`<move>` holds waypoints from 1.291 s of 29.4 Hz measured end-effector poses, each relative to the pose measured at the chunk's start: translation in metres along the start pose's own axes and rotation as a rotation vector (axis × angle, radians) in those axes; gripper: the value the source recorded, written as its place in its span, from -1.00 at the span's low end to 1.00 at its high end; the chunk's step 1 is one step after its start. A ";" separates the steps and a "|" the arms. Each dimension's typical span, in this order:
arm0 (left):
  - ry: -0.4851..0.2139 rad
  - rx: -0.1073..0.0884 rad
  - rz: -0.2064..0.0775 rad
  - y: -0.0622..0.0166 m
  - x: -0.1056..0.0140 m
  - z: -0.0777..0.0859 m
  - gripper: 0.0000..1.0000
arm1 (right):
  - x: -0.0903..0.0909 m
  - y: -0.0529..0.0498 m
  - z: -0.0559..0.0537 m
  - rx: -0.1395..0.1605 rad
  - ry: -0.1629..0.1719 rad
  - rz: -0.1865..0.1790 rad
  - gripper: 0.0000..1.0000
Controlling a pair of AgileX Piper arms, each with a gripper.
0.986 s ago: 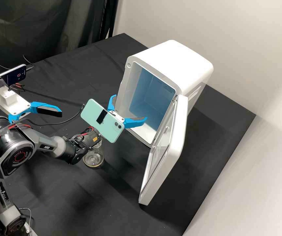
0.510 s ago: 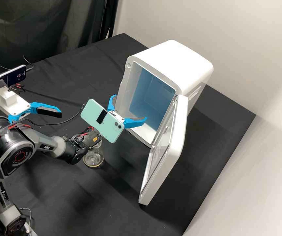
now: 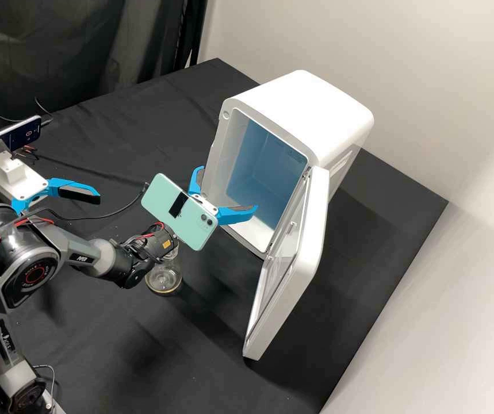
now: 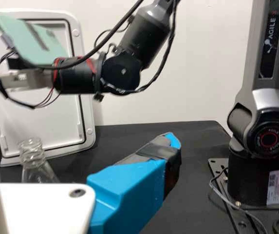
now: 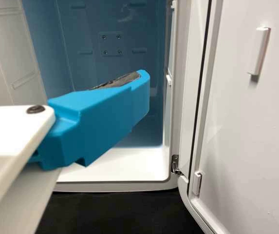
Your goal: Place the flask in the incubator
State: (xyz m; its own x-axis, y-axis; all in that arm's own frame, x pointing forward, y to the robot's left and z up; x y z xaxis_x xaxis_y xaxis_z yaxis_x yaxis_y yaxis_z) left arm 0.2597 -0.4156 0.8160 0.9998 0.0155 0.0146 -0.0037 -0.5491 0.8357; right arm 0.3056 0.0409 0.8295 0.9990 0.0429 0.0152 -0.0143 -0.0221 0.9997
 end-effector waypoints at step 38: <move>0.248 -0.058 -0.057 -0.0089 -0.043 -0.065 1.00 | 0.000 0.000 0.000 0.000 0.000 0.000 1.00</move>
State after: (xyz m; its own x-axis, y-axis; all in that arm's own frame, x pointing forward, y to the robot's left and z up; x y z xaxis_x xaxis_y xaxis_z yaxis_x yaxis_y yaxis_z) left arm 0.2154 -0.3572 0.8436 0.9627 0.2532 0.0950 0.0438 -0.4929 0.8690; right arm 0.3056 0.0409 0.8295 0.9990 0.0429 0.0152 -0.0143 -0.0221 0.9997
